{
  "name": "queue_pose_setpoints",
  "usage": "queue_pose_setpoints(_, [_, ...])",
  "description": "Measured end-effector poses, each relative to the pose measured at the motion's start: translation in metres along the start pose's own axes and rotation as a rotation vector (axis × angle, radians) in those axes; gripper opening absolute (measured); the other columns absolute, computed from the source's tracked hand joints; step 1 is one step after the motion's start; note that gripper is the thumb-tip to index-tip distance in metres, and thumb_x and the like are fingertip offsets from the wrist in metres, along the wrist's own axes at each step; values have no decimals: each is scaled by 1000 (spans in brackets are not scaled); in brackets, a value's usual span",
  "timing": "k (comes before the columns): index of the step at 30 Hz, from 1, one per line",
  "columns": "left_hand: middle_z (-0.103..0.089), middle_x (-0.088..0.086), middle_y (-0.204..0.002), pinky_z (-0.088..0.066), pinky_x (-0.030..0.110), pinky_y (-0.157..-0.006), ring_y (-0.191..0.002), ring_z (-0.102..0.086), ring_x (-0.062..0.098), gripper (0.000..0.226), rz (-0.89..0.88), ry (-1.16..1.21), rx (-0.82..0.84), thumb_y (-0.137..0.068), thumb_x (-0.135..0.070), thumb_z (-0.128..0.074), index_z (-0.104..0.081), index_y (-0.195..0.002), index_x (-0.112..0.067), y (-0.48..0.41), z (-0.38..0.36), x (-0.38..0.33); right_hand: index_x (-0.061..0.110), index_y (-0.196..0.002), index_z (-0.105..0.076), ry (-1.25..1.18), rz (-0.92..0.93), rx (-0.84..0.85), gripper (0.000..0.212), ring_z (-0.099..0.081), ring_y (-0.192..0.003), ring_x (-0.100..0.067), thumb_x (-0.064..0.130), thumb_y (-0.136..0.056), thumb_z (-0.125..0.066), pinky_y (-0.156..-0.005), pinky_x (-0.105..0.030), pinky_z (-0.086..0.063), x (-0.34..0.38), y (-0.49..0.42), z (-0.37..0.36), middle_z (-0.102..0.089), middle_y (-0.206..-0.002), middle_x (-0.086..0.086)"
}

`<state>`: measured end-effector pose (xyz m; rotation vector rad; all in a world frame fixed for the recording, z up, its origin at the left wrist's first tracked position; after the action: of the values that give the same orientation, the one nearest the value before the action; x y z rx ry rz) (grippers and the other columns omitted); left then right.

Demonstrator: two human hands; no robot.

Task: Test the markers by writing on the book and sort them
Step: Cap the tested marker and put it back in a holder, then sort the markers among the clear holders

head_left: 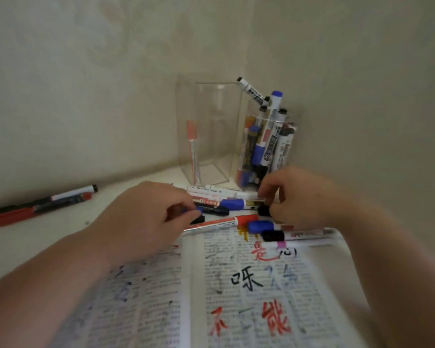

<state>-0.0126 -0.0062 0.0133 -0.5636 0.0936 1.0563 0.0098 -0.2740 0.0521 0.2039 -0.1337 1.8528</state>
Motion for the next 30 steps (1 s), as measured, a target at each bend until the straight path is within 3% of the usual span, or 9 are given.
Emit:
queue_pose_setpoints(5, [-66,-23,-73,-46,22,-58,-72,-61,1,33,-57,32,-19,-85,-62,-49,-72,-84,-38,6,-2,2,37,-99,-67,19,33,123,22,-60,-73,1,35,-79,-78,-63,-14,-46,-5,13,2,-64,-84,16])
queue_pose_setpoints(9, [-66,-22,-74,-46,21,-62,-70,-61,3,30,-106,45,-17,-87,-59,-53,-71,-85,-36,10,-8,-4,36,-97,-70,29,7,171,20,-59,-67,1,39,-80,-80,-57,-12,-41,-6,19,1,-64,-78,16])
queue_pose_setpoints(12, [-66,-25,-75,-46,20,-70,-73,-61,1,27,-142,45,-3,-88,-57,-54,-72,-85,-37,12,-9,-9,31,-100,-74,125,18,187,18,-55,-71,0,39,-85,-77,-53,-11,-34,-1,17,-5,-62,-85,17])
queue_pose_setpoints(16, [-65,-24,-79,-46,23,-68,-75,-62,3,27,-180,78,-25,-90,-55,-54,-73,-92,-36,14,-11,-12,31,-99,-73,108,67,103,14,-58,-80,-3,39,-87,-74,-63,-16,-42,2,14,-6,-64,-93,13])
queue_pose_setpoints(19, [-61,-19,-93,-47,23,-70,-83,-61,9,29,-228,163,-52,-92,-51,-58,-68,-113,-32,14,-12,-17,35,-100,-63,-3,133,-16,11,-59,-87,-6,39,-92,-69,-70,-22,-46,8,17,-4,-60,-94,17])
queue_pose_setpoints(23, [-51,-24,-115,-43,12,-84,-105,-54,-1,53,-213,237,-46,-92,-59,-56,-48,-138,-34,14,-13,-24,33,-116,-66,-13,432,-144,22,-61,-86,-13,42,-97,-60,-75,-42,-55,38,20,-15,-62,-94,14])
queue_pose_setpoints(27, [-60,-21,-100,-44,12,-75,-92,-61,4,28,-237,293,22,-96,-56,-51,-52,-119,-39,17,-14,-29,27,-119,-73,-6,608,-310,29,-62,-79,-20,33,-92,-63,-66,-43,-54,50,19,-23,-65,-88,3])
queue_pose_setpoints(30, [-64,-21,-95,-44,12,-70,-85,-62,3,14,-163,331,21,-100,-54,-44,-53,-108,-47,17,-13,-28,26,-119,-73,-217,583,-269,32,-64,-82,-10,21,-88,-78,-75,-38,-56,44,24,-20,-68,-90,9])
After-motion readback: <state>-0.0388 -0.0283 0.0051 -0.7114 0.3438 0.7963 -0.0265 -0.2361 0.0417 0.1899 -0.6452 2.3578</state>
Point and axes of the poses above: each hand's wrist, its own y-axis away from the middle knuckle, its own z-axis out of the back of the hand, x = y × z, the point moved 1 cm from there along -y, towards the middle knuckle
